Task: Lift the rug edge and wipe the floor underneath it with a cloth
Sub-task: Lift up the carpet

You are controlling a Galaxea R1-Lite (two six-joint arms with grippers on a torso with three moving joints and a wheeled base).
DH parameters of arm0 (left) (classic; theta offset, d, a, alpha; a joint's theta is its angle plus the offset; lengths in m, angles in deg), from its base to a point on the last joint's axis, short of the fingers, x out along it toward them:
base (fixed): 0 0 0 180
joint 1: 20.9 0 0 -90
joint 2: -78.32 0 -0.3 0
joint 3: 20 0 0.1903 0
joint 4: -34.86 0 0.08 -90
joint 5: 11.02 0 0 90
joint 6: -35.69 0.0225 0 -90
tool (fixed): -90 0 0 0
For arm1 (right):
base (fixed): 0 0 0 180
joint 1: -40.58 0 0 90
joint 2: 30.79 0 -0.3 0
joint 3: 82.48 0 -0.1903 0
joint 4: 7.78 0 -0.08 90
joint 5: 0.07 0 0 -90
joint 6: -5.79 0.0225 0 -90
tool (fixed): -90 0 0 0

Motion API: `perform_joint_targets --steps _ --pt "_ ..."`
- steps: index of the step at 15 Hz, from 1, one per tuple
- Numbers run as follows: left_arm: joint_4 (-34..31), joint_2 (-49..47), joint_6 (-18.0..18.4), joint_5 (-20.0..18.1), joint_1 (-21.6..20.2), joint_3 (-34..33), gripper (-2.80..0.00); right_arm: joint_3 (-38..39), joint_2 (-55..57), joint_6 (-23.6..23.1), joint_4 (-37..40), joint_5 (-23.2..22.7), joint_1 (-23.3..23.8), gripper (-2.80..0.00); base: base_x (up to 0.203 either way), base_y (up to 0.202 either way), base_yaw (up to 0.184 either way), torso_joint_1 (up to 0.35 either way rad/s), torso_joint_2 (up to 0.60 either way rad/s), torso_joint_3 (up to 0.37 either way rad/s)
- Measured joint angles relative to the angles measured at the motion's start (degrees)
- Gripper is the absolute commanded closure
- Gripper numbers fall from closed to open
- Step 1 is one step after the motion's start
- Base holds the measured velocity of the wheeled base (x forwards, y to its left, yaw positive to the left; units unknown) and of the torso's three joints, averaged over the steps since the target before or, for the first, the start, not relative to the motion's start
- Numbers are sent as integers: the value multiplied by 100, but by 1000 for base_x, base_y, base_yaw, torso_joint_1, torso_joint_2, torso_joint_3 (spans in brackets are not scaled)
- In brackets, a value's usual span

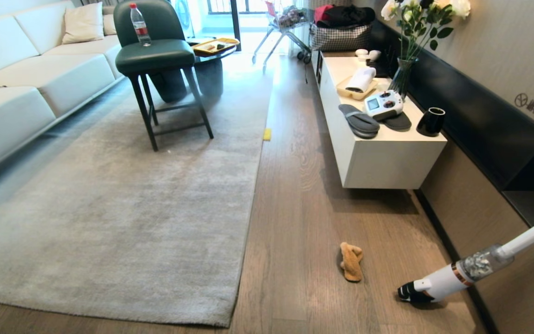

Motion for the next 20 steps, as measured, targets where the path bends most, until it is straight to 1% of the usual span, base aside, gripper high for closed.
perform_joint_targets --steps 4,8,20 --pt "0 0 2 0 0 -1 0 0 0 2 0 1 0 0 0 0 0 0 0 0" --pt "4 0 0 2 0 -4 0 0 0 -7 0 0 0 0 0 0 0 43 81 99" --pt "0 0 0 1 0 -1 0 0 0 -8 -1 0 0 0 0 0 0 0 0 0"
